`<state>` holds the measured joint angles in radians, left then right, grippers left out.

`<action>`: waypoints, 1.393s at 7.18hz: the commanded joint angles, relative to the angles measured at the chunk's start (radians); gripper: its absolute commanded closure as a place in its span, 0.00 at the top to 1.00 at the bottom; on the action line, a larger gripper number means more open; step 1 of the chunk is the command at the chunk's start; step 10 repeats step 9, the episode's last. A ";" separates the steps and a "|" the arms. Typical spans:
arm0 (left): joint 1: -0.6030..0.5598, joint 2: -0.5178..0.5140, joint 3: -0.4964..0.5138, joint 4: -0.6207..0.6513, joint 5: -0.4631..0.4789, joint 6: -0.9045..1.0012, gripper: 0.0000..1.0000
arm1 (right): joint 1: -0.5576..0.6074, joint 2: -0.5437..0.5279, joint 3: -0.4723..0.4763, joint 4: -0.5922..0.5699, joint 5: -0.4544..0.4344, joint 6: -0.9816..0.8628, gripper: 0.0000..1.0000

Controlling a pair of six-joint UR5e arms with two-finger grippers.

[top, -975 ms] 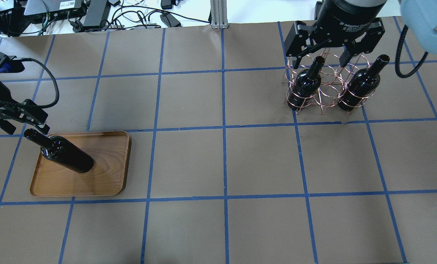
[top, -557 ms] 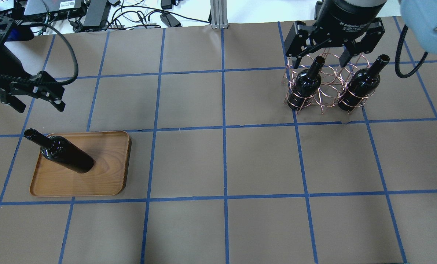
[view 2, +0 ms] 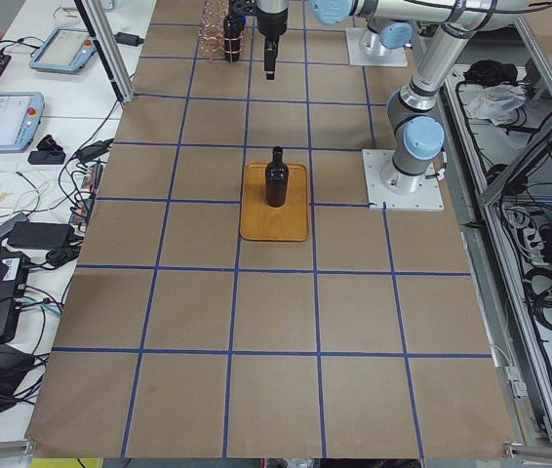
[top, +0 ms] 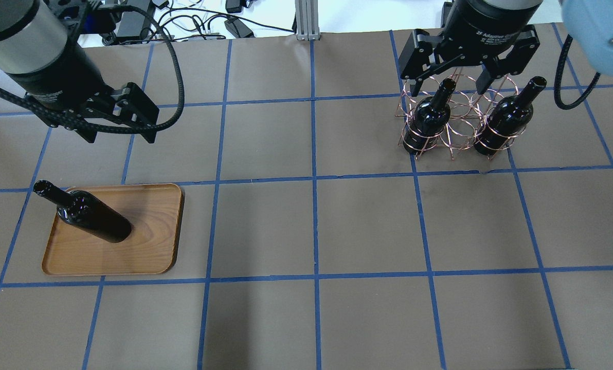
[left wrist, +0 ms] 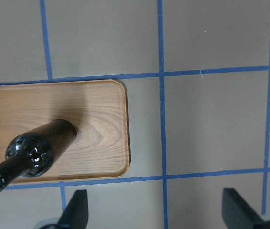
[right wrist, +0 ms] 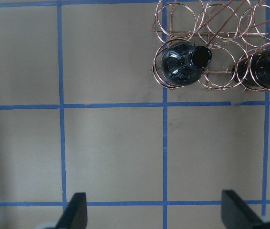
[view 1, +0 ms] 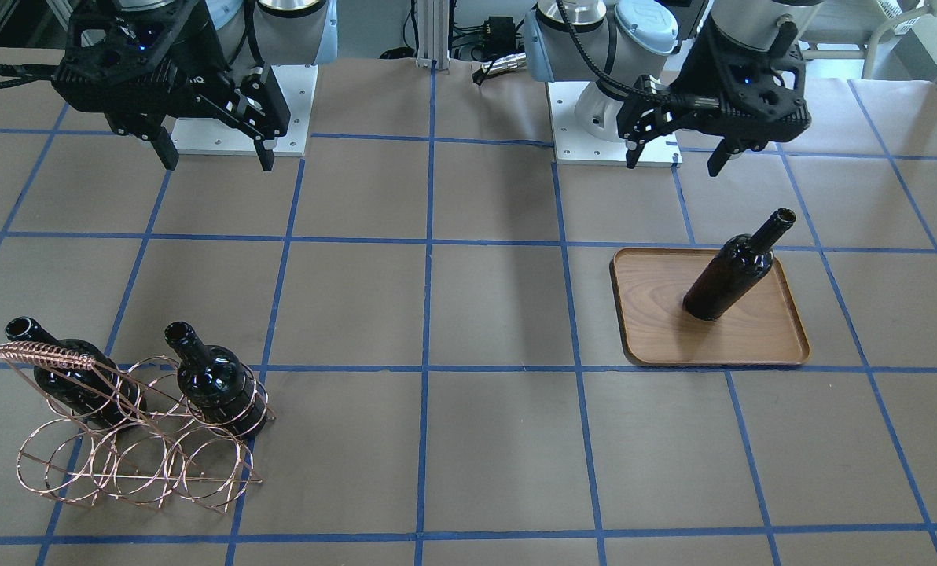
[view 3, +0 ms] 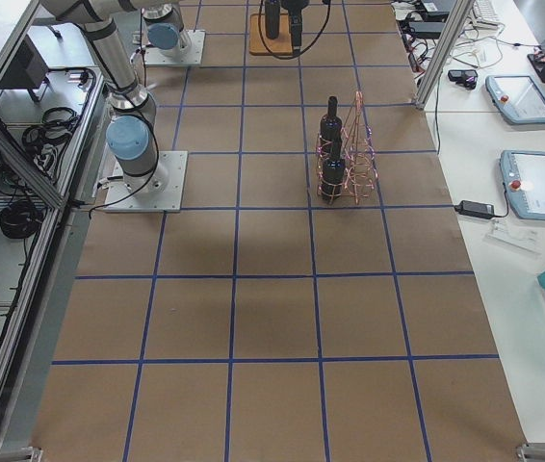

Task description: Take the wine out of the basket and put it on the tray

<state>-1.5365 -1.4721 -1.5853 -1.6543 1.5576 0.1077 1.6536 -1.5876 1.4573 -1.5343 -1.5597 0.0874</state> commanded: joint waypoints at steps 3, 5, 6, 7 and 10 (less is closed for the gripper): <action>-0.048 0.010 0.001 -0.001 0.004 -0.025 1.00 | 0.000 0.000 0.000 0.000 0.000 0.000 1.00; -0.047 0.004 -0.001 0.001 0.004 -0.025 1.00 | 0.000 0.000 0.000 0.000 0.000 0.000 1.00; -0.047 0.006 -0.002 -0.001 0.004 -0.025 1.00 | 0.000 0.000 0.000 0.000 -0.002 -0.001 1.00; -0.048 0.010 -0.010 -0.001 0.005 -0.026 1.00 | 0.000 0.000 0.000 0.000 0.000 0.000 1.00; -0.047 0.013 -0.010 -0.001 0.007 -0.025 1.00 | 0.000 0.000 0.000 0.000 -0.002 -0.001 1.00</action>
